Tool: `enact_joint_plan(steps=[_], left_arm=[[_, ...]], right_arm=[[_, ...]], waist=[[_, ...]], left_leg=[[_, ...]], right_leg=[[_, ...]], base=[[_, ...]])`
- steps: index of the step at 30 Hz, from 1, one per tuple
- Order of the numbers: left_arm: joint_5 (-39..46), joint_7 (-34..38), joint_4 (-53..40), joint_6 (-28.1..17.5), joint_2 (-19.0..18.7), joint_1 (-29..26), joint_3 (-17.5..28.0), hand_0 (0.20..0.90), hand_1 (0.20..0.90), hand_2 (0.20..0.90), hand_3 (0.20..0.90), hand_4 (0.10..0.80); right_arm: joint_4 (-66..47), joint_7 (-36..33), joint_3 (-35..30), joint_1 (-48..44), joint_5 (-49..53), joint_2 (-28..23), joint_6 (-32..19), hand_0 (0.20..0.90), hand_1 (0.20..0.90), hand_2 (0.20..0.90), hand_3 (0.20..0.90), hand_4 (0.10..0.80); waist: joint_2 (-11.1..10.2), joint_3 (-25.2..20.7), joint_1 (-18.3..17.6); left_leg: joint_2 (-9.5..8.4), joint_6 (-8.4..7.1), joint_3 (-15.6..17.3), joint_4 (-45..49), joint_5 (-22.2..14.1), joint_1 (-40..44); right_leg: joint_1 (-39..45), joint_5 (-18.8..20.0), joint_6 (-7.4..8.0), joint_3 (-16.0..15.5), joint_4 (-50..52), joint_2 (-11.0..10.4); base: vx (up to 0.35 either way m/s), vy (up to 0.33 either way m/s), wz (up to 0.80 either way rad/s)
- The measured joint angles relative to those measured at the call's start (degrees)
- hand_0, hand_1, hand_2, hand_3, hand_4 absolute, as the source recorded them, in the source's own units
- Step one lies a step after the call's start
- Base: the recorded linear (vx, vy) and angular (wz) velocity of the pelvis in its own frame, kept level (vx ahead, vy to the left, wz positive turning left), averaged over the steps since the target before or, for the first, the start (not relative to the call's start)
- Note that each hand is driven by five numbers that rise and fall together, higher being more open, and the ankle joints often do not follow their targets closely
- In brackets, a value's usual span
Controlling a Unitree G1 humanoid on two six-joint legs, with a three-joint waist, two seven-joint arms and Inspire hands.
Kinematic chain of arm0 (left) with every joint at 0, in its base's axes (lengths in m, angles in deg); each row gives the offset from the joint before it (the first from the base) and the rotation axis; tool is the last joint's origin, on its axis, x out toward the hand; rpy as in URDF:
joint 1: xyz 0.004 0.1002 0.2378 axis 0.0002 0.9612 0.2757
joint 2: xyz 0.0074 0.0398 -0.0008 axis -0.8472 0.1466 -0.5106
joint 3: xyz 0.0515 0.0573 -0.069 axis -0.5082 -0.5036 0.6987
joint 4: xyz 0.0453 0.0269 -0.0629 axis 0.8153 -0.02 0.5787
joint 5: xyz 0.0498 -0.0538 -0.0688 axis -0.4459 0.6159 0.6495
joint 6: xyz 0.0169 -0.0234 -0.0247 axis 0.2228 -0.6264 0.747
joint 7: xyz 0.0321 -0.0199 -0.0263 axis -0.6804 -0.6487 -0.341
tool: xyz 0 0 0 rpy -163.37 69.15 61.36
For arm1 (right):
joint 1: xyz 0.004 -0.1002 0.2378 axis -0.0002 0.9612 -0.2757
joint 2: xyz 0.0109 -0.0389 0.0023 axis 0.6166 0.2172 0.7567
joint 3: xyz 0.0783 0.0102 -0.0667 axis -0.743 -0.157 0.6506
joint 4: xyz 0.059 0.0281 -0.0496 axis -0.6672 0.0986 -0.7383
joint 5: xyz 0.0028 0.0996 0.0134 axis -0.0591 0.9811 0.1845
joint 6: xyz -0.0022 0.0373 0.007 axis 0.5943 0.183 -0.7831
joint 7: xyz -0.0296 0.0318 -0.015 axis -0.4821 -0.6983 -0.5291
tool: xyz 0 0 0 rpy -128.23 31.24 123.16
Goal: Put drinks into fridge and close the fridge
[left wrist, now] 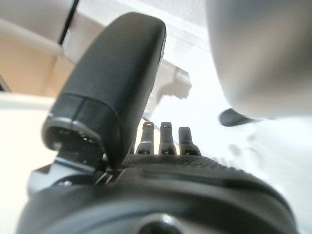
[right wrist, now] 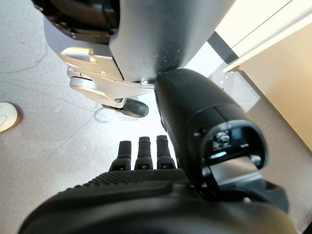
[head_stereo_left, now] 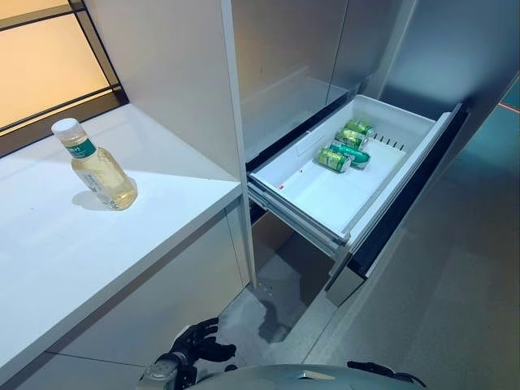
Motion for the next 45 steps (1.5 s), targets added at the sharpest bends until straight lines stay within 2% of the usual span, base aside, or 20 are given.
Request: enact_joint_plan(steps=[6,15,18,24,29,32,40,44,45], left_arm=[[-4.7,0.7,-8.5,-2.1,-1.7,-1.4,-3.7,0.9,0.9,0.9,0.9,0.8],[-4.3,-0.2,-22.8,-1.8,-7.5,-4.2,-5.0,0.9,0.9,0.9,0.9,0.8],[-3.9,-0.8,-25.6,-1.8,-8.4,-5.7,-5.0,0.9,0.9,0.9,0.9,0.8],[0.5,-5.4,-34.0,1.1,-9.2,-6.4,-5.0,0.9,0.9,0.9,0.9,0.8],[7.9,-10.9,-41.3,6.4,-9.5,-7.1,-5.8,0.9,0.9,0.9,0.9,0.8],[10.6,-11.9,-44.9,6.9,-9.6,-7.1,-6.9,0.9,0.9,0.9,0.9,0.8],[13.0,-10.1,-58.1,6.2,-11.3,-7.6,-7.7,0.9,0.9,0.9,0.9,0.8],[12.9,-5.4,-62.4,5.6,-12.1,-11.4,-7.1,0.9,0.9,0.9,0.9,0.8],[12.9,-4.3,-64.0,5.6,-12.2,-12.3,-5.7,0.9,0.9,0.9,0.9,0.8]], right_arm=[[-0.4,0.9,0.4,-0.1,-0.1,-0.4,0.6,0.9,0.9,0.9,0.9,0.8],[-0.8,1.6,0.4,-0.5,-0.5,-0.8,1.4,0.9,0.9,0.9,0.9,0.8],[-0.8,1.9,0.4,-0.9,-0.6,-0.9,1.9,0.9,0.9,0.9,0.9,0.8],[-0.8,1.9,0.5,-1.4,-1.0,-1.0,2.1,0.9,0.9,0.9,0.9,0.8],[-0.8,1.8,0.6,-1.5,-1.6,-1.2,2.1,0.9,0.9,0.9,0.9,0.8],[-0.8,1.7,0.6,-1.6,-2.2,-1.2,2.1,0.9,0.9,0.9,0.9,0.8],[-0.8,0.7,1.9,-1.4,-2.3,-1.3,1.1,0.9,0.9,0.9,0.9,0.8],[-0.8,0.4,2.3,-1.0,-2.3,-1.3,0.4,0.9,0.9,0.9,0.9,0.8],[-0.7,-0.2,2.3,-0.6,-2.2,-1.3,-0.1,0.9,0.9,0.9,0.9,0.8]], waist=[[0.0,0.0,-0.2],[0.1,0.0,0.0],[0.2,0.0,0.0],[0.8,0.3,0.0],[1.2,0.2,-0.1],[1.3,0.2,-0.1],[1.5,0.1,0.0],[1.6,0.0,0.2],[1.7,0.0,0.2]], left_leg=[[0.03,-0.01,0.0,-0.1,0.0,0.0],[0.04,0.02,-0.1,-0.1,0.1,-0.1],[0.05,0.03,-0.1,-0.1,0.1,-0.1],[0.07,0.07,-0.4,-0.1,0.1,0.0],[0.06,0.0,-1.1,-0.2,0.4,-0.1],[0.07,0.0,-1.3,-0.2,0.5,-0.1],[0.06,-0.06,-2.2,-0.2,0.7,-0.2],[0.02,-0.08,-3.1,-0.2,1.0,-0.9],[0.0,-0.1,-3.5,-0.2,1.1,-1.0]], right_leg=[[0.0,0.0,0.0,0.0,0.0,0.0],[-0.2,0.0,0.0,-0.1,0.0,0.0],[-0.2,0.0,0.0,-0.1,0.0,-0.1],[-0.1,0.0,0.0,-0.3,0.0,-0.1],[0.2,0.0,0.01,-1.0,0.0,-0.1],[0.2,0.0,0.01,-1.2,0.0,-0.1],[0.3,0.0,0.01,-1.6,0.0,0.0],[0.2,0.0,0.01,-2.5,0.0,0.0],[0.2,0.0,0.01,-2.8,0.0,0.0]], base=[[0.0,0.0,0.0],[0.0,0.0,0.0],[0.0,0.0,0.0],[0.001,0.002,0.01],[0.006,0.009,0.07],[-0.003,0.001,0.04],[-0.001,-0.005,0.02],[-0.019,-0.014,0.11],[-0.019,-0.013,0.12]])
